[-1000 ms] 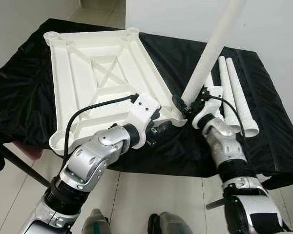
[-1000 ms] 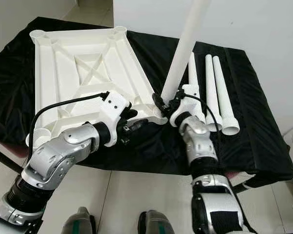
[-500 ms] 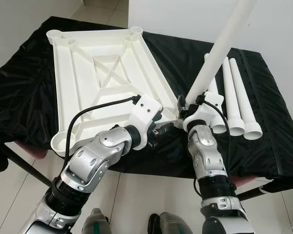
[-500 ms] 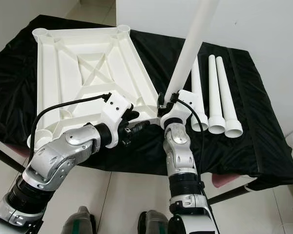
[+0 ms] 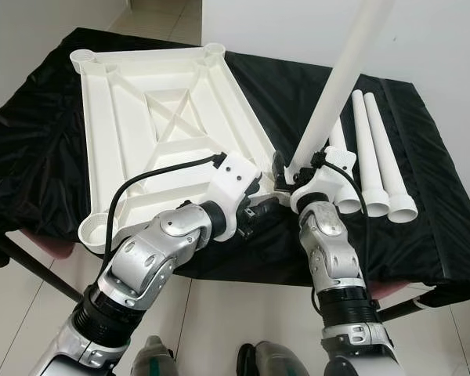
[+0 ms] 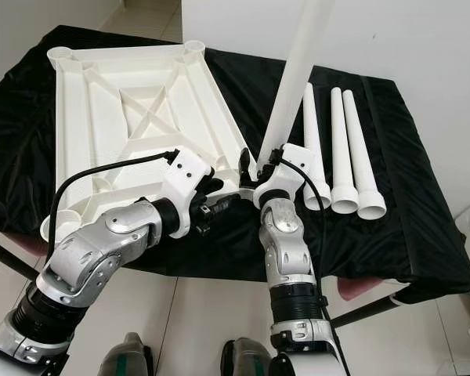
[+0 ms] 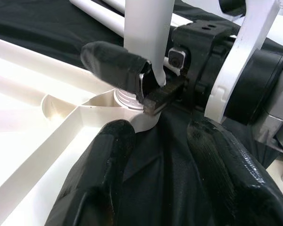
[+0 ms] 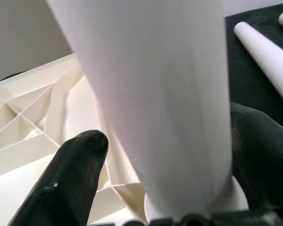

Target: Building children table

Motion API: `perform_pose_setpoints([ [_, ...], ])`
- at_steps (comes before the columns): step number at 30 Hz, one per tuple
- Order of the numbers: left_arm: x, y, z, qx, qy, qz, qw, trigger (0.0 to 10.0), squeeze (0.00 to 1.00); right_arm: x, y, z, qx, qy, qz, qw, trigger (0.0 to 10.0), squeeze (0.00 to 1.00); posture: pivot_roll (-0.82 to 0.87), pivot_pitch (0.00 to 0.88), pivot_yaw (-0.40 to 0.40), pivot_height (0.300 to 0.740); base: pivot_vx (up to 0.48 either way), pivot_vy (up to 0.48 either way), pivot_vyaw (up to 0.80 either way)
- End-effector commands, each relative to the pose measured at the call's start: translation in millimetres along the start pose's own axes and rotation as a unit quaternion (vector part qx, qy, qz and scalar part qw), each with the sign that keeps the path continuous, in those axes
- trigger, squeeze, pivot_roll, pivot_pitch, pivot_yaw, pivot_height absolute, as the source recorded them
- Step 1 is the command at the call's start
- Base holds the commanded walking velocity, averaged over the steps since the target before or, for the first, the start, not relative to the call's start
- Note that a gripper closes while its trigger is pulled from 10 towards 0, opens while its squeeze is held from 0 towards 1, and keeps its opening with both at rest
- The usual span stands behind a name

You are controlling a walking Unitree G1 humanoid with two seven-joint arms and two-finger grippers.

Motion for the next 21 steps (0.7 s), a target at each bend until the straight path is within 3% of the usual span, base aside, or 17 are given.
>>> perform_pose_setpoints([
  [1,6.5,-0.5,-1.6,-0.005,-0.030,-0.008,1.000,10.0,0.00,1.1,-0.2,2.3,0.004,0.005,-0.002,1.000,10.0,1.00,0.01,0.004,-0.080,0.740,0.000,0.000,0.00],
  [2,5.9,-0.3,-1.5,-0.005,-0.029,-0.008,1.000,10.0,0.00,1.4,-0.2,1.6,0.005,0.016,-0.003,1.000,10.0,0.00,0.01,0.008,-0.079,0.740,0.000,0.000,0.00],
  [11,5.1,0.4,-1.4,-0.004,-0.028,-0.007,1.000,10.0,0.00,14.1,-4.7,-10.8,-0.003,0.093,0.010,0.996,10.0,0.00,0.00,0.015,-0.077,0.740,0.000,0.000,0.00],
  [21,5.9,0.7,-4.4,-0.003,-0.030,-0.005,1.000,10.0,0.00,16.3,-4.8,-23.2,0.016,0.201,0.039,0.979,10.0,0.00,0.00,0.016,-0.076,0.740,0.000,0.000,0.00],
])
Point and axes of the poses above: a point about 5 cm out from each wrist's last joint towards the gripper, its own z axis pointing back from the gripper into the wrist, its own y axis along the axis of the wrist's last joint, x = y × z, the point moved 2 cm from there along -z, pointing out of the wrist towards the gripper, and after that the axes turned 13 degrees about z, right-handed, at the moved point
